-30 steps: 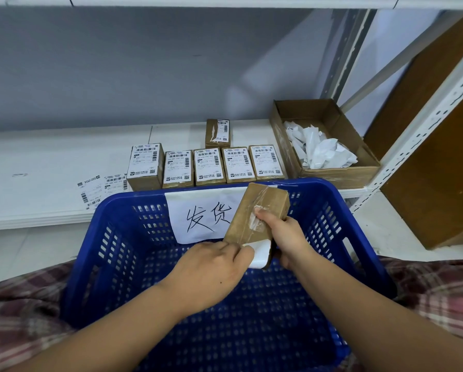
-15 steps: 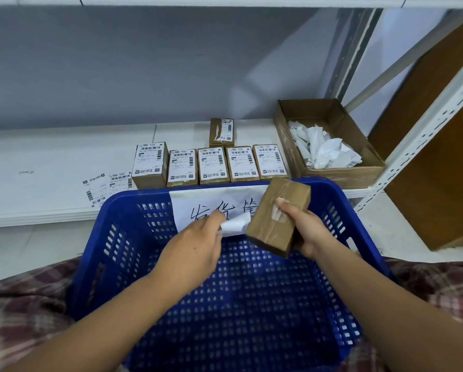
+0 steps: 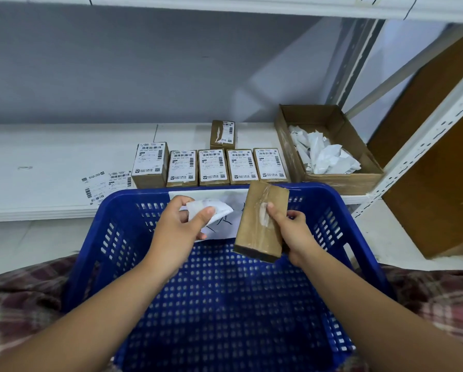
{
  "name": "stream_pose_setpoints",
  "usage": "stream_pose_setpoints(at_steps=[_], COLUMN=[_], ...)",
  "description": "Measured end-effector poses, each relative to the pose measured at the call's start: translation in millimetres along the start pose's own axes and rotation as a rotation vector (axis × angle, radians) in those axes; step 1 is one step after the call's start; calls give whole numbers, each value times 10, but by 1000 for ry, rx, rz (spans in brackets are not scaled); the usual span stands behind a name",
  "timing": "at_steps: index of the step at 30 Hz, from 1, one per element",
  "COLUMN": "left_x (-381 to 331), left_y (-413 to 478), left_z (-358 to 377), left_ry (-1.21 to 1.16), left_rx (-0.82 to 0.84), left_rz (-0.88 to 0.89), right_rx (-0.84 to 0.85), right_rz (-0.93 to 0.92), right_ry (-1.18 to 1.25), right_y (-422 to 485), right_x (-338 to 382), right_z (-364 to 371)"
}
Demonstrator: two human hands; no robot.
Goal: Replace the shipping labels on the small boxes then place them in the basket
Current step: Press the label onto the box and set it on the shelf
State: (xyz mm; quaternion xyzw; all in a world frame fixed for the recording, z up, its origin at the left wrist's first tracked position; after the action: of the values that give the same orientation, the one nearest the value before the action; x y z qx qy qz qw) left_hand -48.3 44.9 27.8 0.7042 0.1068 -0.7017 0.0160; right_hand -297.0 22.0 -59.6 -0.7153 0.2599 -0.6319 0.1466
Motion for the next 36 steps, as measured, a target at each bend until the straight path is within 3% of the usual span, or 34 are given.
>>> stream_pose_setpoints(at_steps=[9,12,19,24,31,36], left_x=[286,378,287,347,388,445], left_y=[122,180,254,326,399,425], left_z=[116,60,1,-89,-4,-6], left_ry=[-141,-131,-358,-266,-296,-277], left_rx=[22,-17,-97,-169,-99,-107], left_rz=[-173,-200,-232,-280,-290,-286], right_rx=[34,37,6,-86,-131,-227], right_rz=[-16,-12,-72,-144,-129,-162], right_ry=[-59,-45,-117,-200,-115,-215], right_y=[168,306,612,776,898,1006], right_x=[403,550,939,1065,1111,1178], right_z=[302,467,771,808,831,776])
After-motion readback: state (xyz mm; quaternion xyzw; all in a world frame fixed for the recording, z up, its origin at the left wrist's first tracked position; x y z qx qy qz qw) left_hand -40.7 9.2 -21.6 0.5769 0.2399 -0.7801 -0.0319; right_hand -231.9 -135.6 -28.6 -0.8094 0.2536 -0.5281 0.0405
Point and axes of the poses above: each hand's wrist, its own y-axis towards the middle knuckle, its own z-axis out of the palm, x = y × z, the point moved 10 cm from there along y, towards the middle knuckle, and after that the axes turned 10 degrees about -y, right-handed, at the moved point
